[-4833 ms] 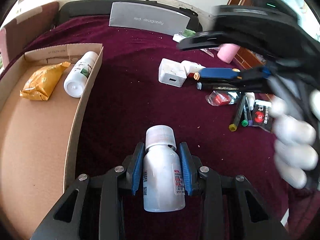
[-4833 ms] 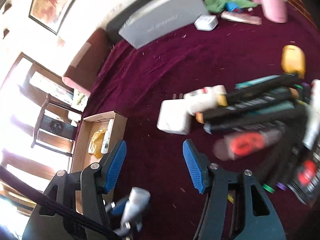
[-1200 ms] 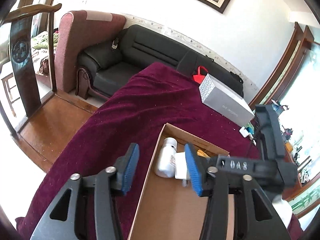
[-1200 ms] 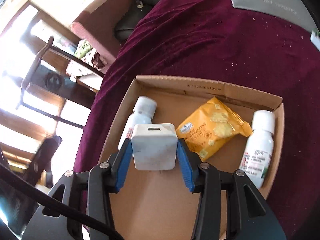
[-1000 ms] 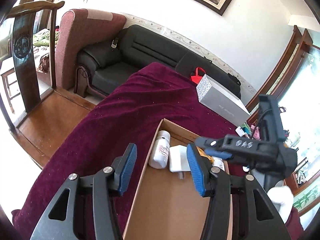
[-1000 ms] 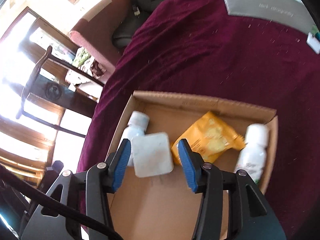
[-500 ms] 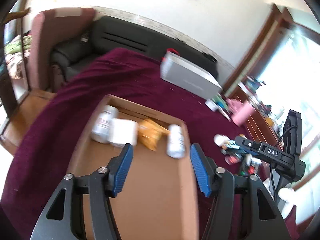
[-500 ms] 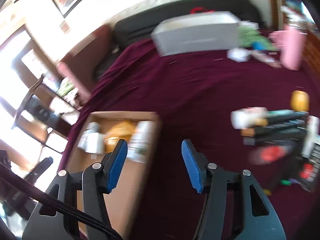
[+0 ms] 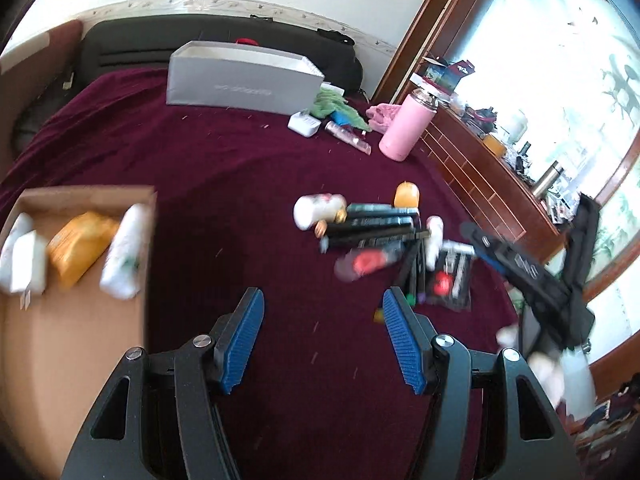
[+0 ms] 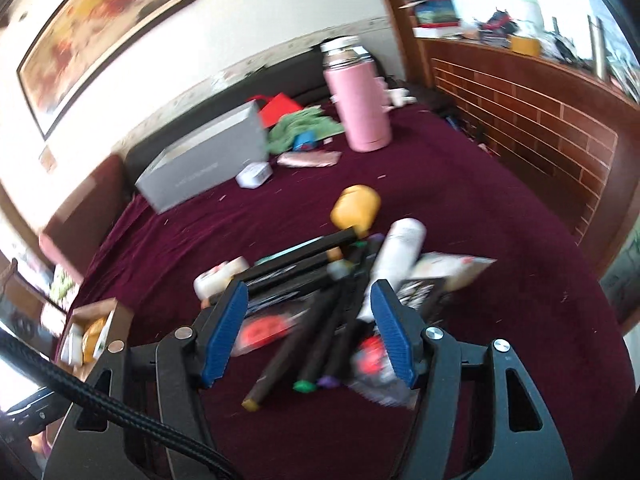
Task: Organize objects
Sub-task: 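Grasp the QR-code white bottle with the left tool while the right tool returns to the pile, then grasp the black snack packet with the right tool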
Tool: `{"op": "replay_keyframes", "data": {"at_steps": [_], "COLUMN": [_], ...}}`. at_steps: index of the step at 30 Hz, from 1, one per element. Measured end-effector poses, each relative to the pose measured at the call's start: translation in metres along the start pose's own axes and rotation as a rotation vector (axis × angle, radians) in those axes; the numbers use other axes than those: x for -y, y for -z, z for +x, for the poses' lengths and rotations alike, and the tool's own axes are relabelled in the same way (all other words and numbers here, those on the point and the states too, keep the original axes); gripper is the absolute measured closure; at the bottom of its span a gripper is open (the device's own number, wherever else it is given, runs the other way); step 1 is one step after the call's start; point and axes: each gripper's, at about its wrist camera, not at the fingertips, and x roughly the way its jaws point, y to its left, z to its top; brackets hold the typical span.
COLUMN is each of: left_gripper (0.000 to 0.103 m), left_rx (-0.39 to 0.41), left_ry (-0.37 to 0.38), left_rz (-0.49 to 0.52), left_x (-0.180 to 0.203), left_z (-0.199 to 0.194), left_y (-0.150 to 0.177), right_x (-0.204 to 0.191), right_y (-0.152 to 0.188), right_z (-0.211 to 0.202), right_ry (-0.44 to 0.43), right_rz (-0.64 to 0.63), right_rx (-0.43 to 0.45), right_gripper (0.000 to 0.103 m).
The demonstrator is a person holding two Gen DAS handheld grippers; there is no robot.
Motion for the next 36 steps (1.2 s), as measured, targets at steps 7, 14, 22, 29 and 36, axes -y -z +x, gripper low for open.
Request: {"op": "replay_keyframes", "data": {"at_steps": [7,14,22,29,36], "left_gripper": [0.047,0.047,0.074,0.074,0.074], "left_rx": [-0.016,-0.105,-0.222,-0.189,-0.135], "left_ry": [-0.151,-0.143,-0.152,-0.105,-0.094], "left_rz": [0.172,0.401,0.45,0.368,0.251], "left_x": [0.02,0.022,0.024,0.016,0.005], "left_z": [0.094,0.151,0.184,0.147,0.07], "left_y": [-0.058,-0.075,-0.068,-0.048,-0.005], "right_x": [0.053,0.067,0.072,0.073,0.072], "right_y": [0.0,-0.002,0.0,0.003,0.004], "right_z": [0.001,0.008,0.014,0.019,0.021], "right_ry": [-0.034,-0.08,-0.107,-0.093,-0.087], "right_rz": [0.105,0.158,0.182,0.184,0.176], "right_rx": [0.08,0.048,0.013,-0.011,-0.023], "right_gripper": [0.04,0.04,0.038,0.038,0.038]}}
